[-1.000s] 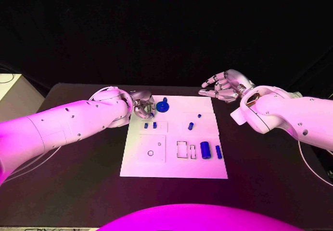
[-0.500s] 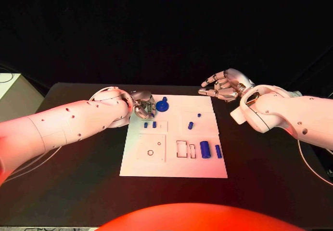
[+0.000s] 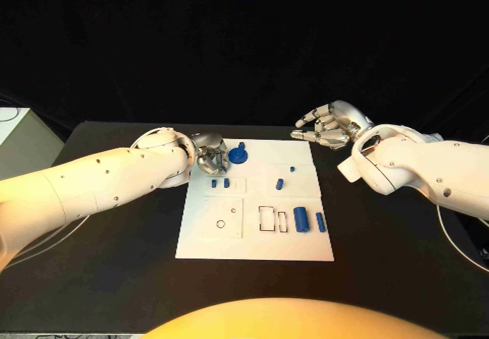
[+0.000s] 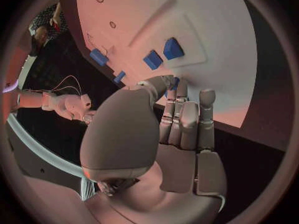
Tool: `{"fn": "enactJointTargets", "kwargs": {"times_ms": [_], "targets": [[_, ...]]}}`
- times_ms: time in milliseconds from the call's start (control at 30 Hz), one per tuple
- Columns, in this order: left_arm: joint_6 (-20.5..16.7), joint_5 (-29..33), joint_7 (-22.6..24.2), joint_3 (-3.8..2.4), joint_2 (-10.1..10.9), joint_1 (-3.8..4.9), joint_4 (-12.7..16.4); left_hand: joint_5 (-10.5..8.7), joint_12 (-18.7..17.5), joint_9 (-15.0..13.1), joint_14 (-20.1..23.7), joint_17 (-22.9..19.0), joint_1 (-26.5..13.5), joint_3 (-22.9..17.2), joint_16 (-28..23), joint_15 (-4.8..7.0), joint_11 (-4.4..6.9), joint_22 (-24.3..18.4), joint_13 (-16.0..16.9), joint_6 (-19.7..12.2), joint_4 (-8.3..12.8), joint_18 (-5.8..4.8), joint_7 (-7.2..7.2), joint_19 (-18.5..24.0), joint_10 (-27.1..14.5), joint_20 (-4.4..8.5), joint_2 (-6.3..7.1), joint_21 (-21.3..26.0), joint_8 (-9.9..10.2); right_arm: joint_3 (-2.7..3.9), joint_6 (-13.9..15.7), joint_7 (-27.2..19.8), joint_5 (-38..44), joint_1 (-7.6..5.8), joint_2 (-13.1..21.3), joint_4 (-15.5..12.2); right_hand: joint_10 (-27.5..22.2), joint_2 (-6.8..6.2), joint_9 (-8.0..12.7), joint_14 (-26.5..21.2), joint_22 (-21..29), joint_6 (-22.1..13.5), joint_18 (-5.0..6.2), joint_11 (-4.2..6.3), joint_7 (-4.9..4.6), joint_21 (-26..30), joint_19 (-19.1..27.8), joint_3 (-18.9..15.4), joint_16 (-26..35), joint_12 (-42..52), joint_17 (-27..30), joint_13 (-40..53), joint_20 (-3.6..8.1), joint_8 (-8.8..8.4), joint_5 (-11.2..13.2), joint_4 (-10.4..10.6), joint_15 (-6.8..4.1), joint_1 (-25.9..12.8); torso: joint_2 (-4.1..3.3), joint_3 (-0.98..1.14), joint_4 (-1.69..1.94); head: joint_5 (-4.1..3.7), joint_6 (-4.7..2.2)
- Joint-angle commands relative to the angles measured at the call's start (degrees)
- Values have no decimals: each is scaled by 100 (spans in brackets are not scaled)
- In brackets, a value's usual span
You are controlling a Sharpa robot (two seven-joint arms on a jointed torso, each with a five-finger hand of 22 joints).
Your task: Assemble the parts on the task board
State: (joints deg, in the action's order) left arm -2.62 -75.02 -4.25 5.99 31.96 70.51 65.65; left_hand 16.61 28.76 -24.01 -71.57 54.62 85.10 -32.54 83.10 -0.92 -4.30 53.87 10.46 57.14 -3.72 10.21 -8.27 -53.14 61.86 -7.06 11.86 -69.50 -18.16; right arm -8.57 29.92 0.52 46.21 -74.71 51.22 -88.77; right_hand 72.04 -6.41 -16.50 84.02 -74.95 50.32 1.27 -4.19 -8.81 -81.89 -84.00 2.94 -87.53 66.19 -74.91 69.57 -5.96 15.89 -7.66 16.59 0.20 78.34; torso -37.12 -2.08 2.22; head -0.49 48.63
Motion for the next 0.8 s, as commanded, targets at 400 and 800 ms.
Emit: {"fn": "enactJointTargets", "kwargs": {"times_ms": [400,800], "targets": [[318,-15,-173,6,-62,-9,-77,23,-269,28,241,-355,-77,-9,-62,-92,-114,-259,6,-220,-4,-44,-86,227,-272,-53,-60,200,216,1,-45,-63,21,3,5,-9,-13,52,-9,446,-1005,-50,66,17,1,10,-255,-38,32,-21,-1029,-5,25,9,16,-8,-40,7,-2,-2,-4,-4,-5],[354,-11,-184,17,-71,-11,-87,26,-373,53,321,-468,-92,-31,-80,-120,-146,-304,-14,-344,-5,-32,-103,282,-351,-85,-41,235,311,1,-49,-65,21,3,6,-7,-13,52,-9,446,-1005,-50,66,17,1,10,-255,-38,32,-21,-1029,-5,25,9,16,-8,-40,7,4,-5,2,-12,9]]}}
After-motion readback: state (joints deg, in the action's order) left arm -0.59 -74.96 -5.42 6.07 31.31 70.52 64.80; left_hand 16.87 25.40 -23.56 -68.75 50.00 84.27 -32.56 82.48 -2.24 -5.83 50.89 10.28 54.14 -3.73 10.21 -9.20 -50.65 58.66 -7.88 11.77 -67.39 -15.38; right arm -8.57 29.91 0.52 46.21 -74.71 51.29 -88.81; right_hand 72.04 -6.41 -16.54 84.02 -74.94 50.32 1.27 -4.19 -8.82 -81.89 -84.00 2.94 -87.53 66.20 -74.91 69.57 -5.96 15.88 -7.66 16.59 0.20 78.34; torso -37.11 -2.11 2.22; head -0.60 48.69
